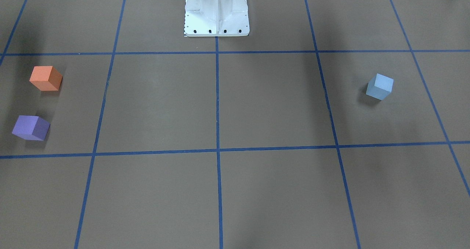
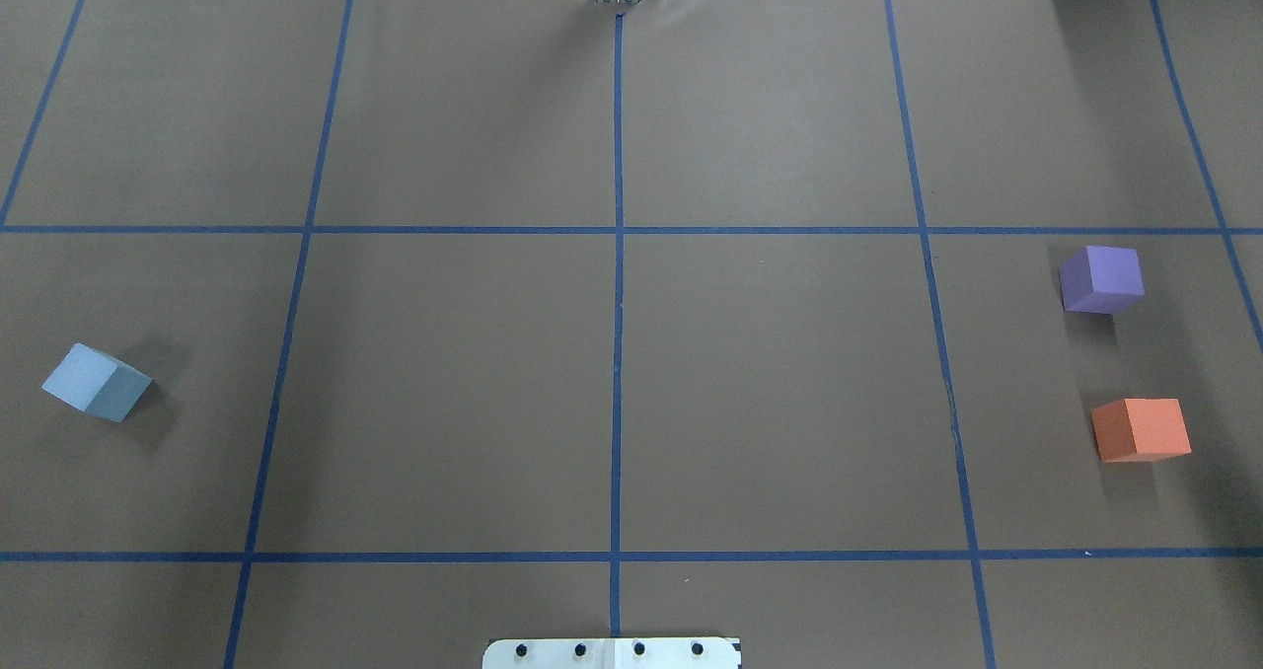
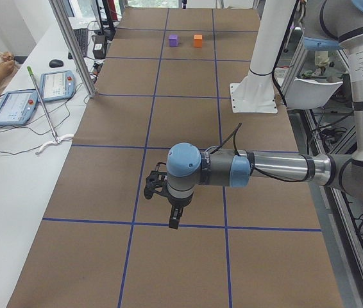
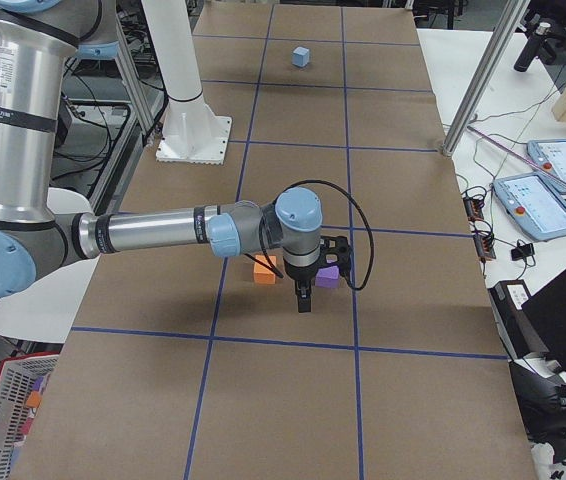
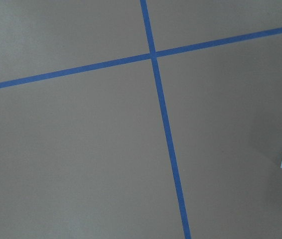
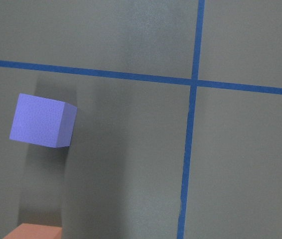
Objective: Place blue block between orange and purple blocks
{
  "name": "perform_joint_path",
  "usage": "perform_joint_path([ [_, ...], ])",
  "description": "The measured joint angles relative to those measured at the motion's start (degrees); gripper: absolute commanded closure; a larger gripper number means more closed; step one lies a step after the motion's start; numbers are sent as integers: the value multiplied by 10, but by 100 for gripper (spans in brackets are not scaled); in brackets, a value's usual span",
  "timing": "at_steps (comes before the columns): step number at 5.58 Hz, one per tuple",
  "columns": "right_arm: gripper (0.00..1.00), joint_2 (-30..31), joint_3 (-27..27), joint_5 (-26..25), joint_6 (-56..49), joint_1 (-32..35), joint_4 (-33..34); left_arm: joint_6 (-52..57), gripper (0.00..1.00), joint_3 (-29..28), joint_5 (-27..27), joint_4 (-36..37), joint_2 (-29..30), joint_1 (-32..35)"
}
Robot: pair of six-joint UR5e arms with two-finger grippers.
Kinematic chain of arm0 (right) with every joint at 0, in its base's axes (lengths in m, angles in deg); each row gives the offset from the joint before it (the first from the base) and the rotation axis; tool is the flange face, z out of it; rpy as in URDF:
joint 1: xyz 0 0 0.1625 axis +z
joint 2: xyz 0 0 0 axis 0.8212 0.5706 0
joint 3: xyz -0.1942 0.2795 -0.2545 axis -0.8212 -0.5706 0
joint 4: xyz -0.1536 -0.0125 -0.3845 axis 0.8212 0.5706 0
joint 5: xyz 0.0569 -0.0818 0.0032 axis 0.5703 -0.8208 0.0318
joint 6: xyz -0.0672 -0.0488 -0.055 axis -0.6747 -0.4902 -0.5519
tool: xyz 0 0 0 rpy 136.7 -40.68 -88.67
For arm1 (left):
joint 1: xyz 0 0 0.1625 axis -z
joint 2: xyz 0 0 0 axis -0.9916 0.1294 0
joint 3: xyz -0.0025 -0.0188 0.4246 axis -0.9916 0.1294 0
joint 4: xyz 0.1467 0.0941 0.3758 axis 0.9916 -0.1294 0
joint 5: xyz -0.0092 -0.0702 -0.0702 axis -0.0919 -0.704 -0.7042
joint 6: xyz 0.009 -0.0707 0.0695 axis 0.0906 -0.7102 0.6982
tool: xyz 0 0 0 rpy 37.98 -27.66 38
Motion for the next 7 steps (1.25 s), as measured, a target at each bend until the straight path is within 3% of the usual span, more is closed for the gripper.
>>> perform_joint_path([
  [3,0,-2,1,1,2,0,0,-2,0,19,3,-13,9,-1],
  [5,0,-6,1,1,4,0,0,-14,0,-2,2,-147,46,-5],
  [7,0,-6,0,1,3,-1,0,-44,0,-21,-27,-211,61,-43],
])
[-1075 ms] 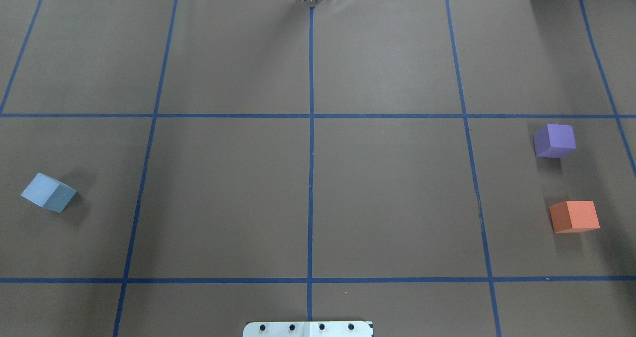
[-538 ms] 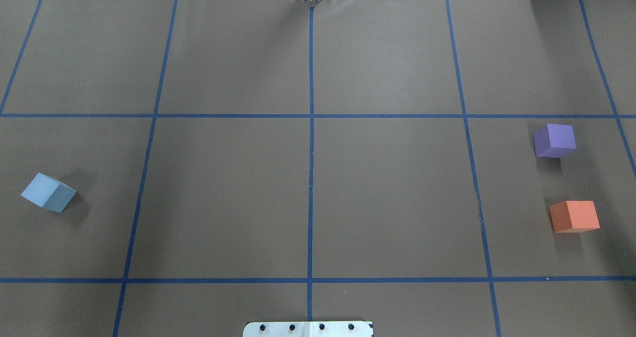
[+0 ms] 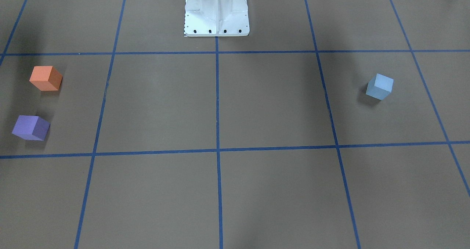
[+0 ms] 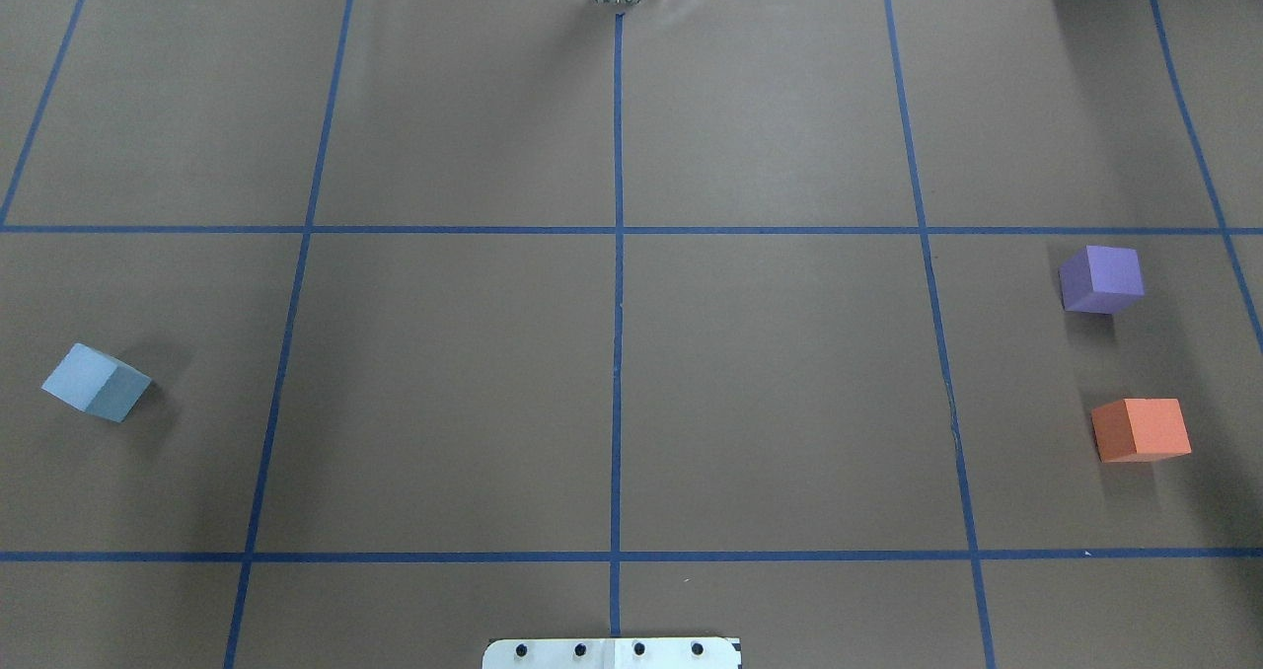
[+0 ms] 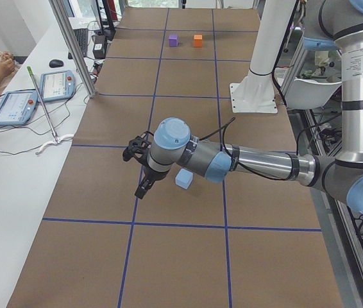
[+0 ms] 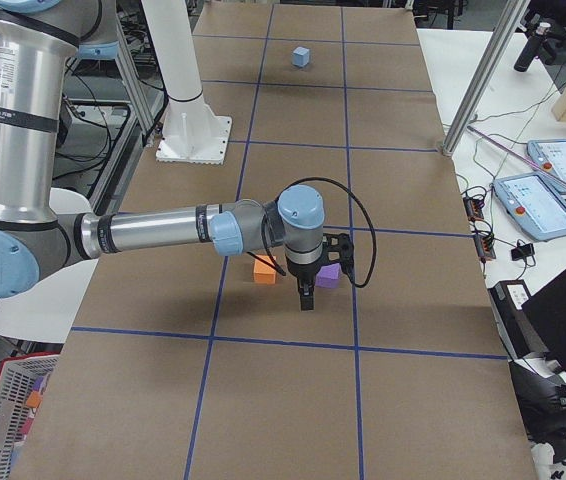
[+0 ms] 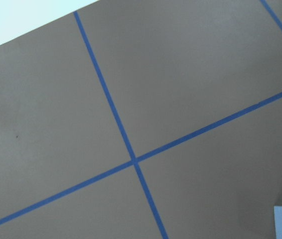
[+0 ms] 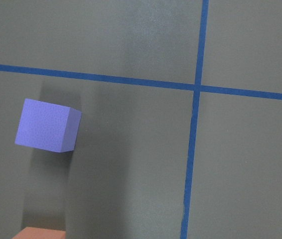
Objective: Place blue block between orange and purple blocks
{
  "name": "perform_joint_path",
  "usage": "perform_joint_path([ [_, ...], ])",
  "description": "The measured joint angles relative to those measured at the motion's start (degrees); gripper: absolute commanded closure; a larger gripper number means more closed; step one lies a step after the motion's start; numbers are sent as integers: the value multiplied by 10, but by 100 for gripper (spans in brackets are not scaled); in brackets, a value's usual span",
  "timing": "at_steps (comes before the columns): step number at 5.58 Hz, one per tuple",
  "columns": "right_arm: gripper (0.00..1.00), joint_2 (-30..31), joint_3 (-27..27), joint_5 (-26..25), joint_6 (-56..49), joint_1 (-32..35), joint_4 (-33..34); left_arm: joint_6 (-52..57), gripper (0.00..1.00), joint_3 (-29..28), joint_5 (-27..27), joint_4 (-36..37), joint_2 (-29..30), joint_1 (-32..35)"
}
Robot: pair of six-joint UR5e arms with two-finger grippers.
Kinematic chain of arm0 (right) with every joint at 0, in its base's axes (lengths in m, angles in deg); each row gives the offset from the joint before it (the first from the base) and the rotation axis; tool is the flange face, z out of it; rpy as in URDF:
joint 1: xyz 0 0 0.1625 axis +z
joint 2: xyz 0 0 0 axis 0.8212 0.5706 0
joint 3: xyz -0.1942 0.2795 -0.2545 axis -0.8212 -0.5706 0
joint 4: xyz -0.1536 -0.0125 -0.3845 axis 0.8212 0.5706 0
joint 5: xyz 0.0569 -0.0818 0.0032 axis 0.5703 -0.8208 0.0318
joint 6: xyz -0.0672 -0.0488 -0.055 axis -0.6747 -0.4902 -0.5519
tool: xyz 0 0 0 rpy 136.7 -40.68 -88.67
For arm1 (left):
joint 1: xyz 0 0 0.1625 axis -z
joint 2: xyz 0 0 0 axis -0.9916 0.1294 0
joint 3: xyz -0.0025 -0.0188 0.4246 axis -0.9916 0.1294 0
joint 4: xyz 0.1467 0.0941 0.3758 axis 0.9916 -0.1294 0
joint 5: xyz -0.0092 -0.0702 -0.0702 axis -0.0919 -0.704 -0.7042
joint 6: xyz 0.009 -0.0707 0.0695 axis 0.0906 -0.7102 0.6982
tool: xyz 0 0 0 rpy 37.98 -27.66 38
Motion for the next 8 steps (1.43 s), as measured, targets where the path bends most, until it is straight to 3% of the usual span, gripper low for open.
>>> perform_joint_path([
  [2,0,0,0,0,2,0,-1,-116,0,-2,-16,-61,-5,-141],
  [5,0,0,-1,0,1,0,-1,-303,0,-4,108,-111,-16,-334],
  [8,0,0,-2,-1,0,0,-1,-333,0,-24,165,-111,-18,-379],
])
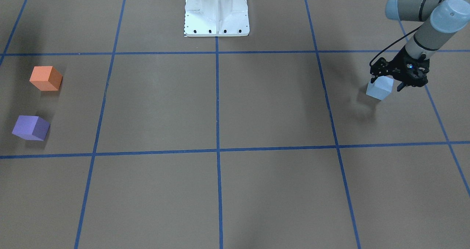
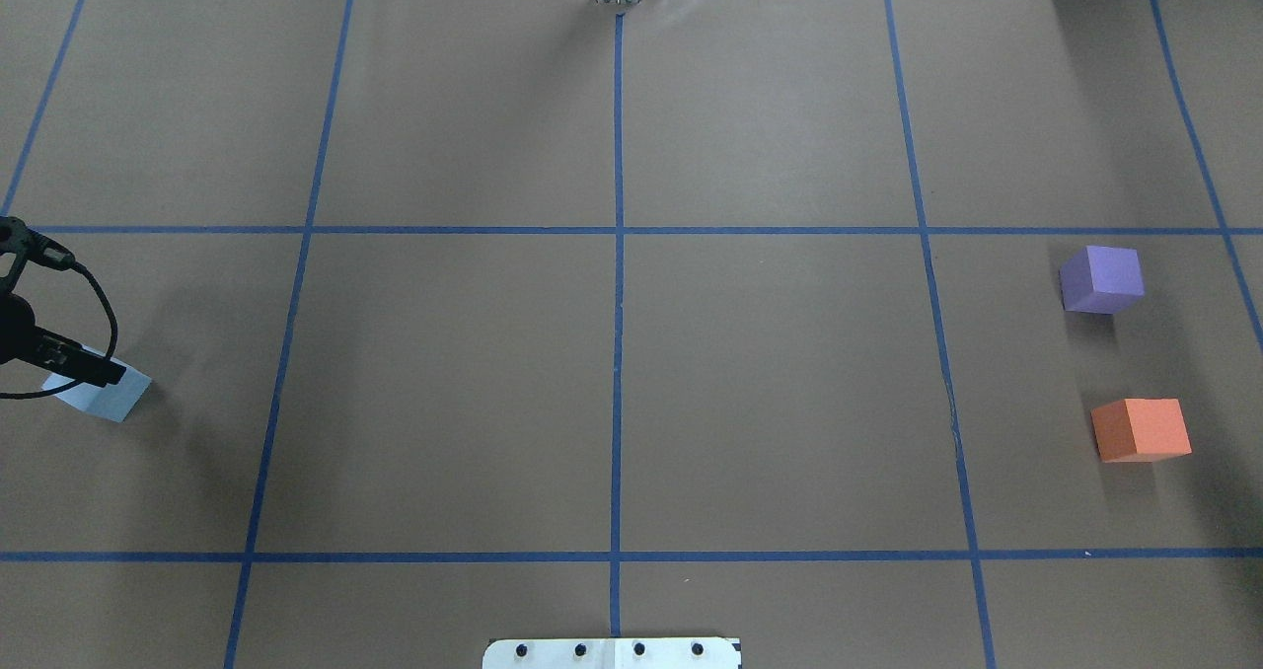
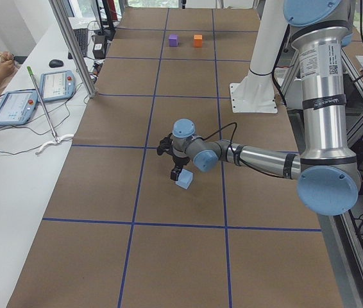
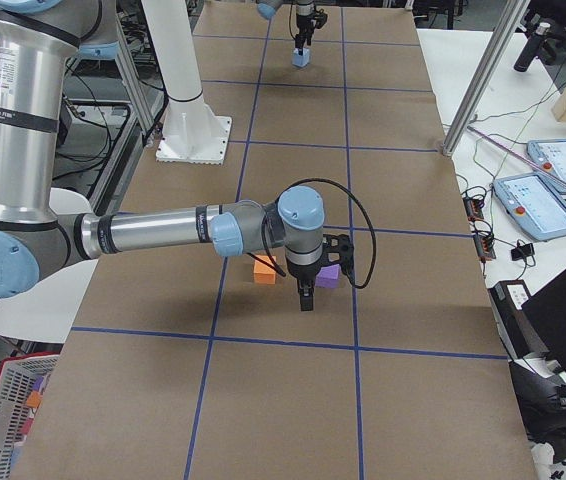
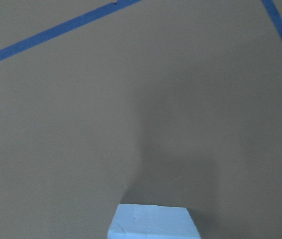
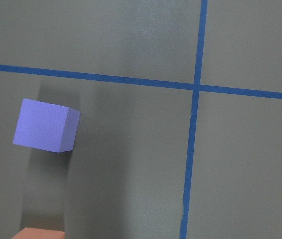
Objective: Place blue block between orange and purple blocks
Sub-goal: 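Lower the left gripper onto the light blue cube and grasp it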
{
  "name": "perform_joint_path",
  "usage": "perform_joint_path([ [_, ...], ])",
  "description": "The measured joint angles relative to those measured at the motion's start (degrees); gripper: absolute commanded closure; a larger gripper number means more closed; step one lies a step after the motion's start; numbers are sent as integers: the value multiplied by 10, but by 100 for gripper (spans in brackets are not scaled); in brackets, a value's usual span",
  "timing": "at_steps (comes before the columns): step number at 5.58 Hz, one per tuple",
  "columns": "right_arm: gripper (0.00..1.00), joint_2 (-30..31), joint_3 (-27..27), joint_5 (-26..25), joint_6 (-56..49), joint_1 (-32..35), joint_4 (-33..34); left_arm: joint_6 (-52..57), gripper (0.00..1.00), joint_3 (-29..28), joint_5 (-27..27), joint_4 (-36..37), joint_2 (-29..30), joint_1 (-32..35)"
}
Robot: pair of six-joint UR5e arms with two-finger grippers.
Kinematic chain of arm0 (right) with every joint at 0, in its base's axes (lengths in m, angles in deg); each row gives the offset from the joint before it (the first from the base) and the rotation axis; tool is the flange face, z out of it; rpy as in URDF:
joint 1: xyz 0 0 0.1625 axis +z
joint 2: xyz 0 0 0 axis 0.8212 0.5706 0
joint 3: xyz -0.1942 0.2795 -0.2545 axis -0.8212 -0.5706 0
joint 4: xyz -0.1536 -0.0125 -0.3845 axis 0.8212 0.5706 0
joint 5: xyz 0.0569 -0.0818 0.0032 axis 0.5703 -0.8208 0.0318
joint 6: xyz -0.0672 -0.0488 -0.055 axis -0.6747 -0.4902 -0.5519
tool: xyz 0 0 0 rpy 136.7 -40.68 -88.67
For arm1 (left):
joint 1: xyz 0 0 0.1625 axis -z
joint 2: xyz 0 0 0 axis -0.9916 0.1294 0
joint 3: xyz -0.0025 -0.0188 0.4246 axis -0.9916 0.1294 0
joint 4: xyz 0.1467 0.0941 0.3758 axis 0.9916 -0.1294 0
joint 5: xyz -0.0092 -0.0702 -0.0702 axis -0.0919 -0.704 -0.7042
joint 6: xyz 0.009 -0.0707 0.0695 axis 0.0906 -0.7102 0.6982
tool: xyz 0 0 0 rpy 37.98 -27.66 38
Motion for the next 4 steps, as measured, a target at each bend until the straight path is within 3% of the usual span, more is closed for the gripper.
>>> perform_joint_path([
  [2,0,0,-1,0,-1,0,0,-1,0,-7,3,0,0,-16],
  [3,0,0,-1,0,-1,0,0,-2,26,-10,3,0,0,-25],
  [4,0,0,-1,0,-2,0,0,-1,61,-22,2,-1,2,-33],
])
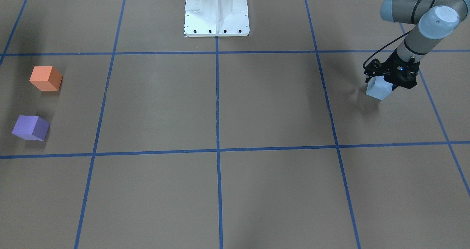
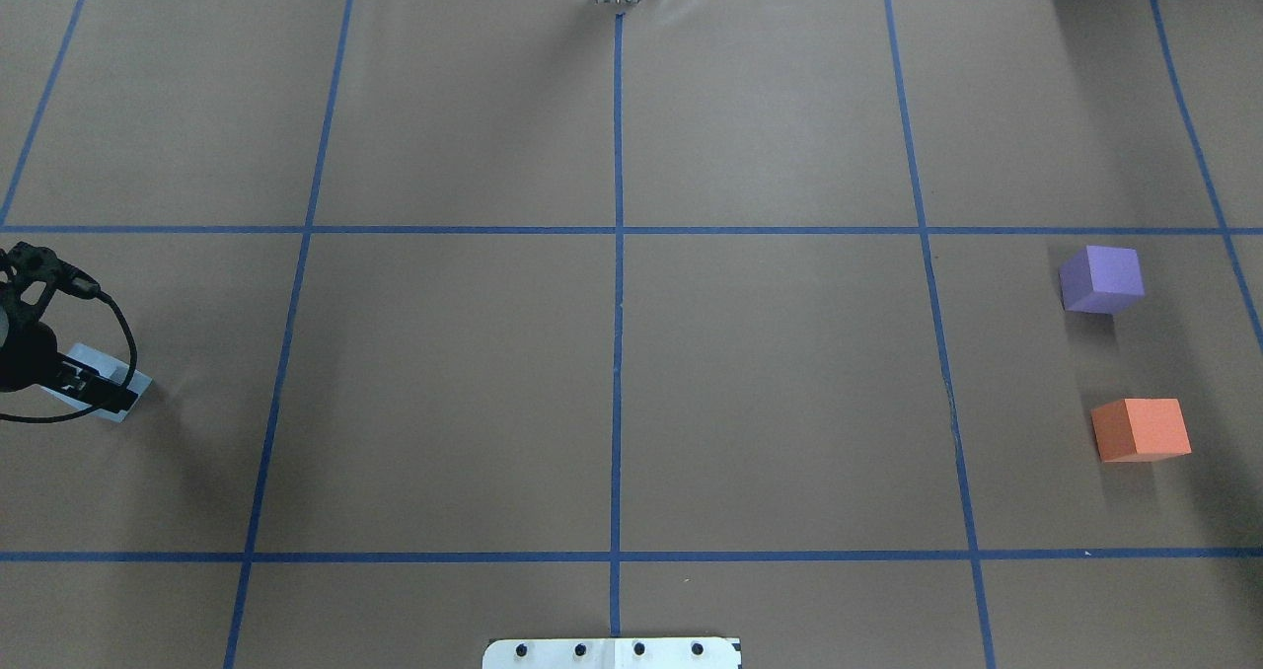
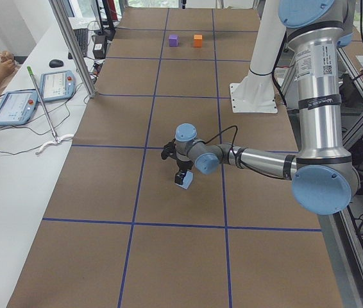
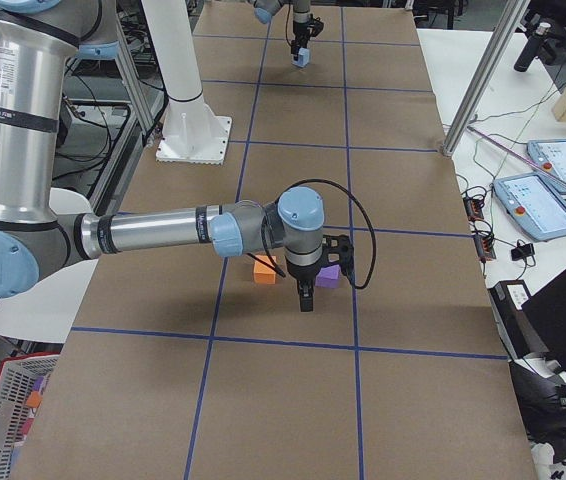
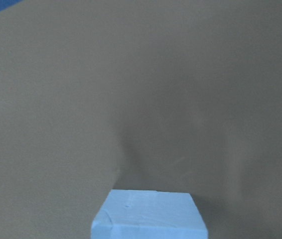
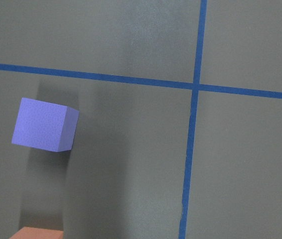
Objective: Place blue block between orange and purple blocks
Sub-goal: 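Carry the light blue cube with the left gripper to the table center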
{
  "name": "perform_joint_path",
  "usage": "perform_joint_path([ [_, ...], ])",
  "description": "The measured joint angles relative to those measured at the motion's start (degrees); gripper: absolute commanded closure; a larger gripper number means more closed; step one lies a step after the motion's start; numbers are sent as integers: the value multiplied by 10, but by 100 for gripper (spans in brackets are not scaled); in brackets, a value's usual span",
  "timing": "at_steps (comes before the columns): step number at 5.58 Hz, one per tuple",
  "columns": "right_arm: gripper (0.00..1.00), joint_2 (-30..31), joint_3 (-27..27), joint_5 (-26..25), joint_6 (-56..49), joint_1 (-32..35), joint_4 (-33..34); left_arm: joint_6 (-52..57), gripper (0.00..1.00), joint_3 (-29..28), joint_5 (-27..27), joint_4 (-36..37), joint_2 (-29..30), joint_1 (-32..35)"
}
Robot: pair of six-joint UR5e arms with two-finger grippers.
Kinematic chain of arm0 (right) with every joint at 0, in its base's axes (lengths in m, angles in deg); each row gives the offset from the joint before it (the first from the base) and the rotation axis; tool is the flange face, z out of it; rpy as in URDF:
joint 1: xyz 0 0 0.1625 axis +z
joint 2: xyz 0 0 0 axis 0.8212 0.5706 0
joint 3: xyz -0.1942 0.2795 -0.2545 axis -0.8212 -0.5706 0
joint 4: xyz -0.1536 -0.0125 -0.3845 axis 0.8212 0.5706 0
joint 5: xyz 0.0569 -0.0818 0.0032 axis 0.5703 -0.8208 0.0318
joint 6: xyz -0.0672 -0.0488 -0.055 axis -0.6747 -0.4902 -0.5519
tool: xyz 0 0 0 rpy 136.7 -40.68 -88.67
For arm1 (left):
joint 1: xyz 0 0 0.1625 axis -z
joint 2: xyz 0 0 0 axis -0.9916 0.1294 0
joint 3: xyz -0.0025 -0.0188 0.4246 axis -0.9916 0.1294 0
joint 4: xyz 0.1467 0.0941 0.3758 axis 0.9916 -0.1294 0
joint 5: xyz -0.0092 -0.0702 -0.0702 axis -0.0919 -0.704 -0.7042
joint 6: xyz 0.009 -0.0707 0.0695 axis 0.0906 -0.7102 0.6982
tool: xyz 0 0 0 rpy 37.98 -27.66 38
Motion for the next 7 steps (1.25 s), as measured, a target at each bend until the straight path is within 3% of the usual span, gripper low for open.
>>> perform_joint_path([
  [1,0,0,0,0,0,0,0,1,96,-12,-2,-1,5,-3],
  [4,0,-1,0,0,0,0,0,-15,94,15,-61,28,51,-4],
  [6,0,0,0,0,2,0,-3,-113,94,28,-83,172,215,-16],
  [7,0,0,0,0,4,0,-8,-188,87,9,-80,243,322,-48],
])
